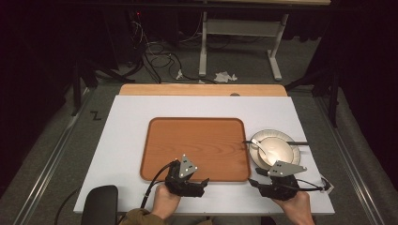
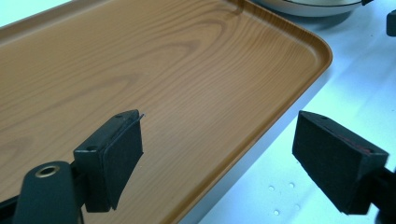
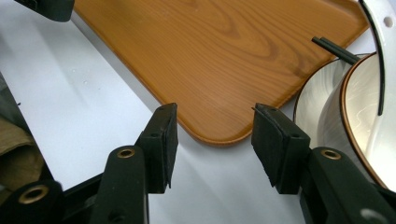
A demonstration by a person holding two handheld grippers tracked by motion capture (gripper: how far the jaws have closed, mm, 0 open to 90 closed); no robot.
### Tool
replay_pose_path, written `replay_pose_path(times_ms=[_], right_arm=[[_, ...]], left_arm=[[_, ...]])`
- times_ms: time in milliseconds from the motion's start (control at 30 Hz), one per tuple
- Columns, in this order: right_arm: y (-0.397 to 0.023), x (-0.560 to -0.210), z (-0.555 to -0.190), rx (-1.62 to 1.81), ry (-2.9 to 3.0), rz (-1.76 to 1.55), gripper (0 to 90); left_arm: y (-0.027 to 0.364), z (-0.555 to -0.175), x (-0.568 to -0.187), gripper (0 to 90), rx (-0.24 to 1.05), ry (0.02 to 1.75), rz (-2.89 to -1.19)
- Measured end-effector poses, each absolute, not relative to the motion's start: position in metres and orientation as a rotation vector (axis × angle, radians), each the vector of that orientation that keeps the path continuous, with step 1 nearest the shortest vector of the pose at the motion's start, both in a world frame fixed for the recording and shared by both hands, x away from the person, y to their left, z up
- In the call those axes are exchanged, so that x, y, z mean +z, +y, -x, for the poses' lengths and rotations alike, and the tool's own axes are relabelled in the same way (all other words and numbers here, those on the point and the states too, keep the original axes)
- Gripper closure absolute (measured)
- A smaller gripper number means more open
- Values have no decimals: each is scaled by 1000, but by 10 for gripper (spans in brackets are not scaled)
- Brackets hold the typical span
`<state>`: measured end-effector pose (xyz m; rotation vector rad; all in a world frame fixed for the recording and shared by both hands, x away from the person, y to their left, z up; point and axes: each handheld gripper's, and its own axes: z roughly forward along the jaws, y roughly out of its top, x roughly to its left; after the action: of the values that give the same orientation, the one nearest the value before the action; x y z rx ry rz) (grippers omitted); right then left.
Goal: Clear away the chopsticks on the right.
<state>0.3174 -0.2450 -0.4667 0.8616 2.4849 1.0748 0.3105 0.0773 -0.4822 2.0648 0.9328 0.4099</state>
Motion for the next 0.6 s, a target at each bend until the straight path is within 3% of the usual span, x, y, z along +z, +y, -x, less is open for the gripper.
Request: replay_pose_path(times_ms=[567,600], right_arm=[[-255,-453,-321,1134,2414,-896,604],[-255,-451,-320,1153,2403,-898,607]], left_arm=[[81,-308,-485,166,415,949,-2082],[83,-305,-482,166,474,954,-2051]])
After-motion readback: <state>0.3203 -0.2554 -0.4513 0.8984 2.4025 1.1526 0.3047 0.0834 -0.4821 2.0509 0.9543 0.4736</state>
